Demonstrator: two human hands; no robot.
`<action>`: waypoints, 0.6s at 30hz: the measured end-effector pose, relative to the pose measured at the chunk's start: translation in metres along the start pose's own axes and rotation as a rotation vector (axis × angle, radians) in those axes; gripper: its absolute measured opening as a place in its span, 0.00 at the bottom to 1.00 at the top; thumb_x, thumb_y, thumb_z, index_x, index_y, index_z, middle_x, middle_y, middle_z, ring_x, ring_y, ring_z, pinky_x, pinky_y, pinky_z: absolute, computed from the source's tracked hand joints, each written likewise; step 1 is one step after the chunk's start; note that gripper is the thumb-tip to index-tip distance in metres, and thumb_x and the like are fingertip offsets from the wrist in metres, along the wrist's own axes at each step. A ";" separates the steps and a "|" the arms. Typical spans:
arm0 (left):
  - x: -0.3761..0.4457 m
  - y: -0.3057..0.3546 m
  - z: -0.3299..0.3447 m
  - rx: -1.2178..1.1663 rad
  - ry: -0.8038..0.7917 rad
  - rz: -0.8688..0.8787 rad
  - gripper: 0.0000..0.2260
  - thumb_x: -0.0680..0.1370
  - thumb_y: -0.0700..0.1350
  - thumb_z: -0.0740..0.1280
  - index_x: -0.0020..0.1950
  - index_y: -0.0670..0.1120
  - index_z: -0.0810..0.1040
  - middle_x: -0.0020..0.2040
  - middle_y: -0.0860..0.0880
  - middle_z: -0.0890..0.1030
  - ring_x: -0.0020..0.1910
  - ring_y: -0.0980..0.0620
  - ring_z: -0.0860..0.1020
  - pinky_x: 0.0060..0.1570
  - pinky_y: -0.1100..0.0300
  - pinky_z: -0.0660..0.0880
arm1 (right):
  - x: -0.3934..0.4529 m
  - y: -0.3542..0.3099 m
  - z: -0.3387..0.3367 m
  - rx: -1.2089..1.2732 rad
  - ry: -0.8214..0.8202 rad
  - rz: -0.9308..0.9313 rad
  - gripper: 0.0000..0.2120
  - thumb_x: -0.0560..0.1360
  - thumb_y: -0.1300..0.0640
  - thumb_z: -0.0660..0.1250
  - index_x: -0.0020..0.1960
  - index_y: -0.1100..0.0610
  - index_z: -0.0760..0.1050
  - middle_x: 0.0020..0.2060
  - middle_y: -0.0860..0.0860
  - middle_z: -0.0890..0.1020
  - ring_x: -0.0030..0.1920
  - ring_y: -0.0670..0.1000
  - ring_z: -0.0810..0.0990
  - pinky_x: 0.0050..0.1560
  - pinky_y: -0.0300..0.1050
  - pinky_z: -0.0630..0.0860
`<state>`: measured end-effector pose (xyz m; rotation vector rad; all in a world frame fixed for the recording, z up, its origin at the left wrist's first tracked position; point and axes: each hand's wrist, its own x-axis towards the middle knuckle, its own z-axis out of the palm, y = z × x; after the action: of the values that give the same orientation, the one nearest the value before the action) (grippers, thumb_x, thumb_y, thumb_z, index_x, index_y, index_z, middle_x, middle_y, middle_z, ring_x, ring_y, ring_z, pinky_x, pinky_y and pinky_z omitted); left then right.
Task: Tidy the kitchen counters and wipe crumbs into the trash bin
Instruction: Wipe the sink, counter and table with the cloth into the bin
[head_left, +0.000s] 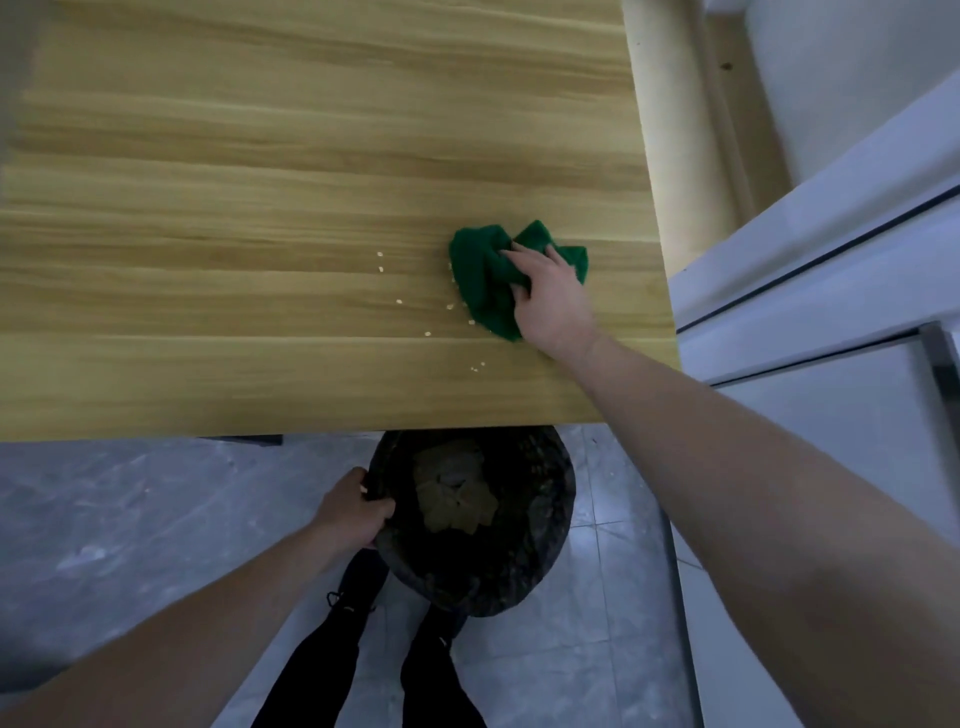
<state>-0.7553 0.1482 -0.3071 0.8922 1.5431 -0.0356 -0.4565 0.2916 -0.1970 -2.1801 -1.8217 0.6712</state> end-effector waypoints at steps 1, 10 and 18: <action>0.001 -0.001 -0.001 -0.003 -0.001 0.000 0.09 0.75 0.42 0.71 0.53 0.48 0.74 0.52 0.42 0.79 0.47 0.45 0.81 0.33 0.58 0.81 | -0.008 0.000 0.004 -0.004 -0.018 -0.046 0.24 0.81 0.64 0.60 0.76 0.52 0.71 0.75 0.48 0.71 0.79 0.60 0.60 0.79 0.60 0.56; -0.001 -0.008 -0.017 -0.036 0.029 0.004 0.11 0.73 0.42 0.72 0.51 0.44 0.74 0.49 0.39 0.83 0.46 0.41 0.83 0.41 0.47 0.84 | -0.144 -0.008 0.033 0.037 -0.171 -0.274 0.28 0.75 0.69 0.63 0.70 0.48 0.77 0.71 0.44 0.76 0.78 0.54 0.64 0.79 0.58 0.57; -0.016 -0.008 -0.038 -0.018 0.035 0.015 0.10 0.73 0.42 0.72 0.52 0.44 0.75 0.49 0.39 0.82 0.47 0.42 0.82 0.41 0.49 0.84 | -0.139 -0.031 -0.009 0.253 0.066 -0.179 0.26 0.75 0.68 0.60 0.69 0.50 0.77 0.64 0.47 0.81 0.65 0.49 0.79 0.69 0.45 0.74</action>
<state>-0.7930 0.1539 -0.2889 0.8942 1.5662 0.0052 -0.4968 0.1635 -0.1473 -1.8334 -1.7647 0.7364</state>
